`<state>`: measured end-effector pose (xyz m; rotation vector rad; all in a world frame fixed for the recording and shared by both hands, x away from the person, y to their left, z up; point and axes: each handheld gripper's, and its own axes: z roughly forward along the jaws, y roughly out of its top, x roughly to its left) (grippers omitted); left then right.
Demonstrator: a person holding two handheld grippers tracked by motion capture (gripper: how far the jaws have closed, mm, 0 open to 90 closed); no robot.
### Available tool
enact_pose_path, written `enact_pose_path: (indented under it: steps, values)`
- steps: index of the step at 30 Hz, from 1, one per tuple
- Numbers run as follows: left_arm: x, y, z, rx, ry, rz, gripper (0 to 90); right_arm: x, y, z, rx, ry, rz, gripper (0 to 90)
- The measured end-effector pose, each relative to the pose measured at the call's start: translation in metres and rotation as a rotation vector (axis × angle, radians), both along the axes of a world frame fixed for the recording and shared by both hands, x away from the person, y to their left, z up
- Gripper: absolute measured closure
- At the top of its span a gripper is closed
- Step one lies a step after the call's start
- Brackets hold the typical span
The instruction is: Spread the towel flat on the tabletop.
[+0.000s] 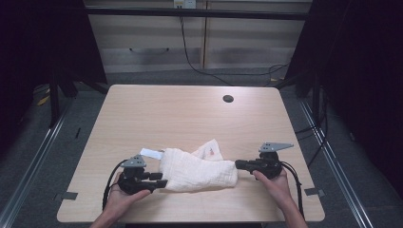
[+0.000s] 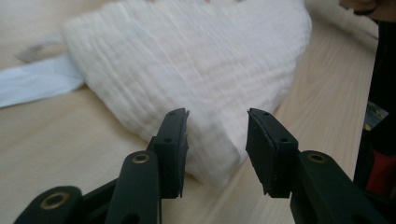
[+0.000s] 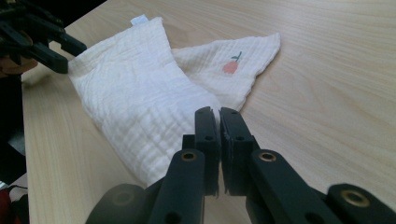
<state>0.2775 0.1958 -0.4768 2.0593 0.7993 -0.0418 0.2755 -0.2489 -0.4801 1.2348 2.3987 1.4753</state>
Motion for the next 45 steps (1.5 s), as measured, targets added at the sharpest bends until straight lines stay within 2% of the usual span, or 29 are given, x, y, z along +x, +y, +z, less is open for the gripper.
enact_pose_path:
  steps: [2, 4, 6, 7, 8, 9, 10, 12, 13, 16, 20, 22, 24, 27, 28, 29, 30, 33, 37, 42, 45]
  values:
    - [0.010, 0.008, 0.008, -0.039, -0.014, 0.033, 55.4, 0.000, 0.000, 0.000, 0.002, -0.002, 0.001, 86.6]
    - [0.023, 0.012, 0.014, -0.047, -0.036, 0.067, 57.0, 0.001, 0.001, -0.001, 0.001, 0.000, 0.003, 86.6]
    - [0.037, 0.012, 0.016, -0.042, -0.058, 0.078, 61.1, 0.001, 0.002, -0.001, -0.003, -0.001, 0.005, 86.6]
    - [0.045, 0.011, 0.016, -0.043, -0.054, 0.083, 61.3, 0.002, 0.002, -0.001, -0.003, -0.003, 0.006, 86.5]
    - [0.060, 0.008, 0.013, -0.039, -0.041, 0.072, 60.5, 0.002, 0.002, -0.001, -0.002, -0.003, 0.006, 86.6]
    - [0.060, 0.008, 0.013, -0.039, -0.041, 0.072, 59.4, 0.002, 0.002, -0.001, -0.002, -0.003, 0.006, 86.6]
    - [0.067, 0.006, 0.011, -0.027, -0.039, 0.076, 59.4, 0.002, 0.002, -0.001, -0.003, -0.003, 0.005, 86.6]
    - [0.080, 0.003, 0.005, -0.039, -0.007, 0.072, 56.7, 0.001, 0.001, -0.001, 0.000, -0.002, 0.002, 86.5]
    - [0.090, -0.002, -0.003, -0.017, 0.008, 0.084, 54.6, 0.001, 0.001, -0.001, -0.001, -0.003, 0.005, 86.5]
    - [0.097, -0.007, -0.010, -0.016, 0.021, 0.079, 52.7, 0.001, 0.001, -0.001, -0.005, -0.005, 0.007, 86.5]
    - [0.102, -0.014, -0.023, 0.019, 0.016, 0.094, 50.7, 0.001, 0.001, 0.000, -0.009, -0.008, 0.011, 86.5]
    - [0.102, -0.017, -0.027, 0.029, 0.025, 0.081, 50.7, 0.001, 0.001, -0.001, -0.009, -0.009, 0.010, 86.5]
    - [0.101, -0.021, -0.029, 0.061, 0.007, 0.072, 52.0, 0.001, 0.001, 0.000, -0.009, -0.012, 0.010, 86.4]
    - [0.098, -0.024, -0.029, 0.089, -0.026, 0.069, 54.4, 0.000, 0.001, 0.000, -0.011, -0.012, 0.010, 86.4]
    - [0.094, -0.026, -0.029, 0.118, -0.068, 0.054, 56.9, 0.000, 0.002, 0.000, -0.010, -0.011, 0.008, 86.4]
    - [0.094, -0.026, -0.029, 0.118, -0.068, 0.054, 58.2, 0.000, 0.002, 0.000, -0.010, -0.011, 0.008, 86.4]
    - [0.092, -0.027, -0.029, 0.130, -0.086, 0.051, 58.2, 0.000, 0.002, 0.000, -0.011, -0.012, 0.007, 86.4]
    - [0.088, -0.028, -0.030, 0.130, -0.106, 0.038, 63.4, 0.000, 0.002, -0.001, -0.021, -0.008, 0.010, 86.4]
    - [0.085, -0.031, -0.028, 0.138, -0.120, -0.001, 79.4, 0.000, 0.004, -0.003, -0.040, -0.008, 0.017, 86.3]
    - [0.086, -0.027, -0.031, 0.077, -0.063, 0.023, 84.8, 0.000, 0.003, -0.002, -0.033, -0.007, 0.011, 86.3]
    - [0.085, -0.026, -0.031, 0.066, -0.055, 0.030, 85.7, 0.000, 0.001, -0.002, -0.032, -0.009, 0.011, 86.4]
